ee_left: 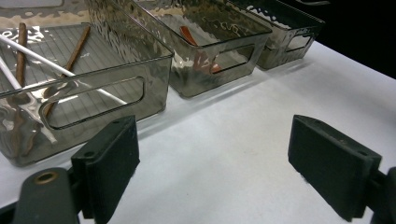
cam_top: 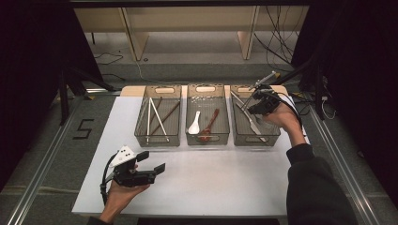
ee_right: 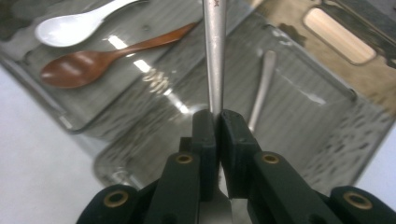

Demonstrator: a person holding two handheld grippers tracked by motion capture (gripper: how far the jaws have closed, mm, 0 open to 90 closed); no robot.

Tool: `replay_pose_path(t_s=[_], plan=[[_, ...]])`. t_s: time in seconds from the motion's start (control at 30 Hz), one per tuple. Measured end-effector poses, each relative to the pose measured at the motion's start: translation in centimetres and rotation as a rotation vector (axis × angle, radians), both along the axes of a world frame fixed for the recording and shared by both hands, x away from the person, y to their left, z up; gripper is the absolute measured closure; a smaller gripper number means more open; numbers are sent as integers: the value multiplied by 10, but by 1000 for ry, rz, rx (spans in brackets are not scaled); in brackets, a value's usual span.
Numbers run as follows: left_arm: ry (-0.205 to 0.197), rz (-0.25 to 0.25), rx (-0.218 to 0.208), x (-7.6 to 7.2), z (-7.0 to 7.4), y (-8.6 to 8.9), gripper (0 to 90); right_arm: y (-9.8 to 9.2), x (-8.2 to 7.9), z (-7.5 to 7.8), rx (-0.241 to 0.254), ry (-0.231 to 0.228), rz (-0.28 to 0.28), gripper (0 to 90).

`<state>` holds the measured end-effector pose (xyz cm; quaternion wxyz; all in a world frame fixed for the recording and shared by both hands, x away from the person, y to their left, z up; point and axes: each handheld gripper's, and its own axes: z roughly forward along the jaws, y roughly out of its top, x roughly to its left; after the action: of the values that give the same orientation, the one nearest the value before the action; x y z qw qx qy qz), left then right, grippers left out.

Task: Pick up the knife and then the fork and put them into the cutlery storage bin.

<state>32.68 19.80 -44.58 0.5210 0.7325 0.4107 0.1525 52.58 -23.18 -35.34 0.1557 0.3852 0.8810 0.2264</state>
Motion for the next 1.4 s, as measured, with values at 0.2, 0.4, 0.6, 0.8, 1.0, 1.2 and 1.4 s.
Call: replay_pose_path(t_s=[0.2, 0.4, 0.6, 0.8, 1.0, 1.2, 1.4], plan=[[-7, 1, -2, 0, 0, 0, 159, -8, 6, -5, -2, -5, -52, 852], [-7, 0, -8, -1, 1, 1, 159, -12, 10, -17, 2, -2, -91, 852], [-6, 0, -9, -1, 1, 1, 158, -14, 12, -28, -1, 10, -109, 852], [-8, -3, -6, -1, 1, 1, 159, -12, 12, -34, -4, 10, -109, 852], [-9, 1, -9, 0, 1, 2, 159, -11, 13, -38, -5, 14, -120, 851], [-6, 0, -10, -1, 1, 1, 159, -10, 13, -44, -11, 22, -125, 851], [-7, -3, -7, -1, 1, 1, 159, -7, 13, -50, -15, 30, -126, 850]])
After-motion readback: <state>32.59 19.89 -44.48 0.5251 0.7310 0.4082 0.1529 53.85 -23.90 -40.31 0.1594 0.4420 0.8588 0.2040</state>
